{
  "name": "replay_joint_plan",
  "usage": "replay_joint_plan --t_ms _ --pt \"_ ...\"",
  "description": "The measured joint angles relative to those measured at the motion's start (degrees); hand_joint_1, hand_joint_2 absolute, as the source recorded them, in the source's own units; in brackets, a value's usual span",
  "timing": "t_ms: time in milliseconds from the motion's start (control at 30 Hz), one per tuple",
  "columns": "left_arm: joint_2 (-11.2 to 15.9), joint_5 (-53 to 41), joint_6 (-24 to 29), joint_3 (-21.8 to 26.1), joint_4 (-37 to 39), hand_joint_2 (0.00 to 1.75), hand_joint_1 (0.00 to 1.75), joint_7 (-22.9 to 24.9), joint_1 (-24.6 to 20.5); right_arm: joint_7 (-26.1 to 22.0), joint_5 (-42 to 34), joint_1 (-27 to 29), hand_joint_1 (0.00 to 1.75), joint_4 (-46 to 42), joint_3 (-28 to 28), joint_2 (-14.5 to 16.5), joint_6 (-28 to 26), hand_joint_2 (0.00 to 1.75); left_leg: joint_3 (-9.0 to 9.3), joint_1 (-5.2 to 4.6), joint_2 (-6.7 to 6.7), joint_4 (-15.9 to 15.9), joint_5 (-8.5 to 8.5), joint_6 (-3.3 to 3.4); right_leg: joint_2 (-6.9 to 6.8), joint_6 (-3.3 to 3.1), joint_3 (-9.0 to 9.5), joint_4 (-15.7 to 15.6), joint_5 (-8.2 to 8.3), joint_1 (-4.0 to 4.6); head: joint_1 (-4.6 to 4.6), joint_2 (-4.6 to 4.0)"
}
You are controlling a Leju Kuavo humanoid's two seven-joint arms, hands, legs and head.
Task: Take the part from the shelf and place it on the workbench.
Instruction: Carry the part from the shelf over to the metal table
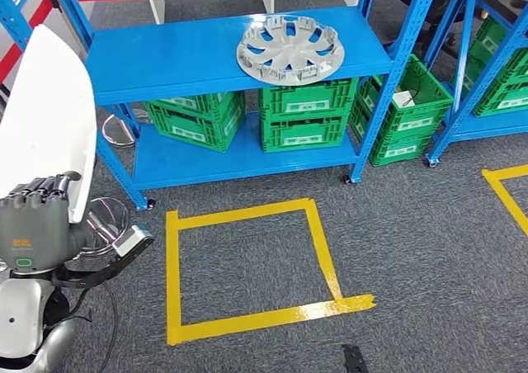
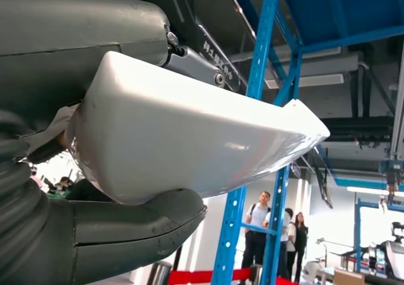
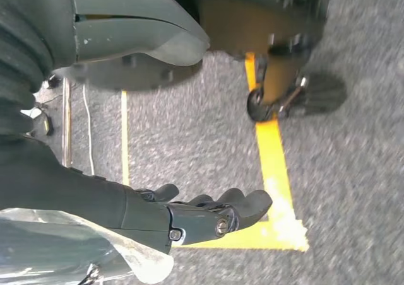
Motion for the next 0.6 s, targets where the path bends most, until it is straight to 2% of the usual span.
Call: replay_joint_plan --t_ms 33,67,100,133,167,200,233,267,300,333,367,400,433,467,500,533,567,600 --pt "-0.19 0.01 -0.03 -0.04 0.06 1.75 1.75 -0.17 -0.1 -0.09 -0.11 -0.01 0.0 -0.05 -0.28 -0.31 -0.35 1.75 1.42 -0.02 0.0 -0.67 1.6 0.14 -0.03 0.05 -1.07 0.46 0.46 0.07 0.0 0.0" --pt "-0.37 0.01 -0.07 -0.1 0.13 1.75 1.75 -0.3 -0.26 -0.25 -0.22 -0.02 0.0 -0.13 -0.57 -0.58 -0.7 1.75 3.67 -0.04 0.0 -3.13 3.36 0.36 -0.04 0.12 -2.11 0.98 0.9 0.12 0.0 0.0" --pt "-0.54 0.01 -0.08 -0.19 0.19 1.75 1.75 -0.37 -0.48 -0.52 -0.31 -0.01 0.0 -0.26 -0.86 -0.8 -1.08 1.75 6.42 -0.09 0.0 -6.86 4.04 0.61 -0.03 0.24 -3.02 1.44 1.33 0.18 0.0 0.0" --pt "-0.69 0.01 -0.09 -0.28 0.24 1.75 1.75 -0.35 -0.72 -1.0 -0.37 0.01 0.0 -0.43 -1.16 -0.98 -1.51 1.75 9.3 -0.19 -0.01 -11.21 3.79 0.85 -0.01 0.41 -3.7 1.83 1.77 0.25 0.03 0.0" --pt "-0.81 0.0 -0.11 -0.38 0.28 1.75 1.75 -0.26 -0.93 -1.55 -0.43 0.02 0.0 -0.6 -1.42 -1.14 -1.91 1.75 11.34 -0.34 -0.02 -14.52 3.09 1.07 0.0 0.64 -4.09 1.94 2.31 0.27 0.06 0.0" --pt "-0.9 0.0 -0.12 -0.46 0.32 1.75 1.75 -0.1 -1.12 -2.15 -0.47 0.01 0.0 -0.75 -1.73 -1.3 -2.26 1.75 12.39 -0.51 -0.04 -16.66 2.36 1.24 0.02 0.93 -4.31 1.86 2.91 0.25 0.05 0.0" --pt "-0.95 0.0 -0.14 -0.52 0.36 1.75 1.75 0.08 -1.24 -2.67 -0.5 0.0 0.0 -0.85 -2.0 -1.46 -2.53 1.75 12.6 -0.67 -0.05 -17.58 2.45 1.47 0.04 1.26 -4.45 1.67 3.6 0.2 0.05 0.0" --pt "-1.04 0.0 -0.17 -0.6 0.44 1.75 1.75 0.2 -1.33 -3.0 -0.52 0.04 0.0 -0.9 -2.27 -1.71 -2.66 1.75 12.0 -0.63 0.02 -17.6 3.08 1.82 0.08 1.62 -4.64 1.47 4.01 0.08 0.0 0.0" --pt "-1.21 0.0 -0.24 -0.69 0.55 1.75 1.75 0.25 -1.42 -3.22 -0.51 0.12 0.0 -0.95 -2.56 -1.99 -2.78 1.75 11.38 -0.55 0.09 -17.78 3.81 2.22 0.17 2.01 -5.0 1.71 3.42 0.01 -0.05 0.0" --pt "-1.4 0.0 -0.33 -0.77 0.66 1.75 1.75 0.21 -1.48 -3.33 -0.49 0.23 0.0 -0.98 -2.82 -2.22 -2.85 1.75 10.64 -0.43 0.17 -17.91 4.6 2.74 0.26 2.38 -5.53 2.72 1.62 -0.04 0.06 0.0" --pt "-1.64 0.0 -0.43 -0.85 0.77 1.75 1.75 0.14 -1.55 -3.37 -0.43 0.33 0.0 -1.0 -3.08 -2.42 -2.91 1.75 9.8 -0.29 0.25 -18.02 5.41 3.13 0.33 2.71 -6.22 4.74 -1.27 -0.13 0.18 0.0" --pt "-1.82 0.0 -0.53 -0.9 0.86 1.75 1.75 0.05 -1.61 -3.38 -0.35 0.35 0.0 -1.02 -3.32 -2.53 -2.95 1.75 8.91 -0.29 0.27 -18.0 6.19 3.36 0.36 3.01 -6.91 7.75 -4.64 -0.19 0.34 0.0" --pt "-1.96 0.0 -0.62 -0.92 0.94 1.75 1.75 -0.02 -1.67 -3.37 -0.27 0.32 0.0 -1.04 -3.52 -2.6 -2.97 1.75 7.91 -0.28 0.28 -17.93 6.99 3.48 0.35 3.24 -7.5 11.48 -7.31 -0.26 0.51 0.0" --pt "-2.11 0.0 -0.73 -0.93 1.05 1.75 1.75 -0.09 -1.71 -3.35 -0.2 0.26 0.0 -1.07 -3.7 -2.67 -2.97 1.75 6.84 -0.28 0.3 -17.85 7.82 3.43 0.34 3.44 -7.73 14.89 -8.52 -0.33 0.59 0.0" --pt "-2.27 0.0 -0.84 -0.94 1.19 1.75 1.75 -0.19 -1.75 -3.33 -0.12 0.21 0.0 -1.11 -3.85 -2.76 -2.97 1.75 5.73 -0.28 0.31 -17.74 8.65 3.35 0.34 3.58 -7.4 17.24 -8.15 -0.4 0.62 0.0" --pt "-2.48 0.0 -0.93 -0.96 1.35 1.75 1.75 -0.32 -1.79 -3.29 -0.01 0.18 0.0 -1.16 -3.96 -2.82 -2.95 1.75 4.6 -0.28 0.33 -17.61 9.47 3.23 0.34 3.64 -6.33 17.97 -6.51 -0.46 0.66 0.0" --pt "-2.68 0.0 -0.99 -0.97 1.53 1.75 1.75 -0.51 -1.82 -3.26 0.13 0.17 0.0 -1.22 -4.05 -2.89 -2.91 1.75 3.53 -0.28 0.32 -17.51 10.23 3.08 0.35 3.61 -4.29 16.58 -4.54 -0.52 0.68 0.0" --pt "-2.91 0.0 -1.02 -0.98 1.68 1.75 1.75 -0.78 -1.87 -3.22 0.27 0.13 0.0 -1.29 -4.1 -2.94 -2.85 1.75 2.66 -0.28 0.31 -17.38 10.95 2.88 0.42 3.46 -1.31 13.39 -3.42 -0.56 0.67 0.0"
